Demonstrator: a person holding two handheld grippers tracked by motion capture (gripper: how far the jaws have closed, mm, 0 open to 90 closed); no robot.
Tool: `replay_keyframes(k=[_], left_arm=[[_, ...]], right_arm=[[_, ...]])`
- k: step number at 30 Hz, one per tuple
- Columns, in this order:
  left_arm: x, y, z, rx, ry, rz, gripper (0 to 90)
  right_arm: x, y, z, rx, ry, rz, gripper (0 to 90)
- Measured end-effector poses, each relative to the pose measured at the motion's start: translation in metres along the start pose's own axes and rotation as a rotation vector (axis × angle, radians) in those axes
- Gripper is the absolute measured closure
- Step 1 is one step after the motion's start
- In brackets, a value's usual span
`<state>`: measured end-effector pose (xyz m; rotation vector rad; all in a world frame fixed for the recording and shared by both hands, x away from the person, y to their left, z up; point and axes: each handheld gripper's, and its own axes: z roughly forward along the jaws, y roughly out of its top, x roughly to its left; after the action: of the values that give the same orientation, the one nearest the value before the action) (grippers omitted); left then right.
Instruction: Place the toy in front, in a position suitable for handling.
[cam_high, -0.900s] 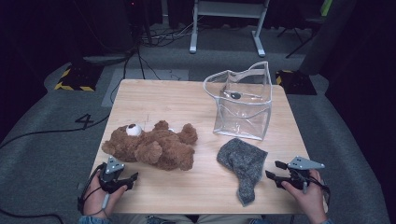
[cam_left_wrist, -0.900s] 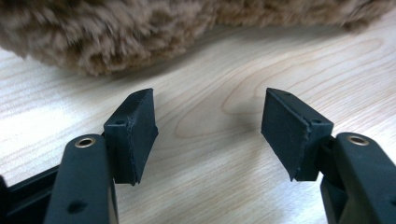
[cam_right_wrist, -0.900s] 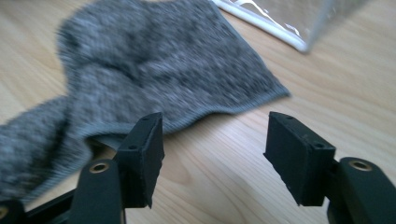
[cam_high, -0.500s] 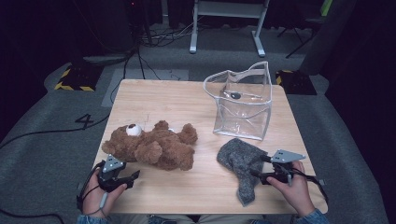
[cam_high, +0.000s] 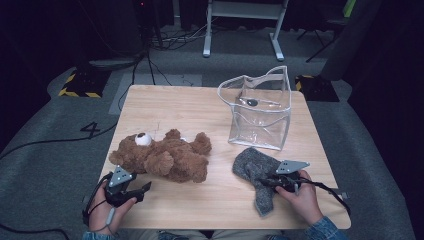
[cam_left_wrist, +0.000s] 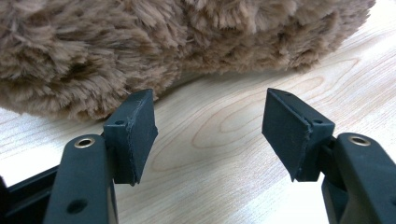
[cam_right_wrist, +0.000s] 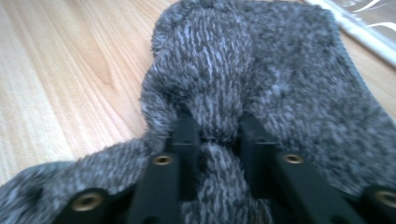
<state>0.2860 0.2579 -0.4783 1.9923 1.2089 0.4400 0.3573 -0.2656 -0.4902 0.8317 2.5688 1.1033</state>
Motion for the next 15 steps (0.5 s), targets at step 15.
replay_keyframes(k=[15], left_arm=[[0.01, 0.002, -0.017, -0.07, -0.007, -0.033, 34.9]], right_arm=[[-0.036, -0.014, -0.08, -0.056, -0.195, 0.071, 79.0]])
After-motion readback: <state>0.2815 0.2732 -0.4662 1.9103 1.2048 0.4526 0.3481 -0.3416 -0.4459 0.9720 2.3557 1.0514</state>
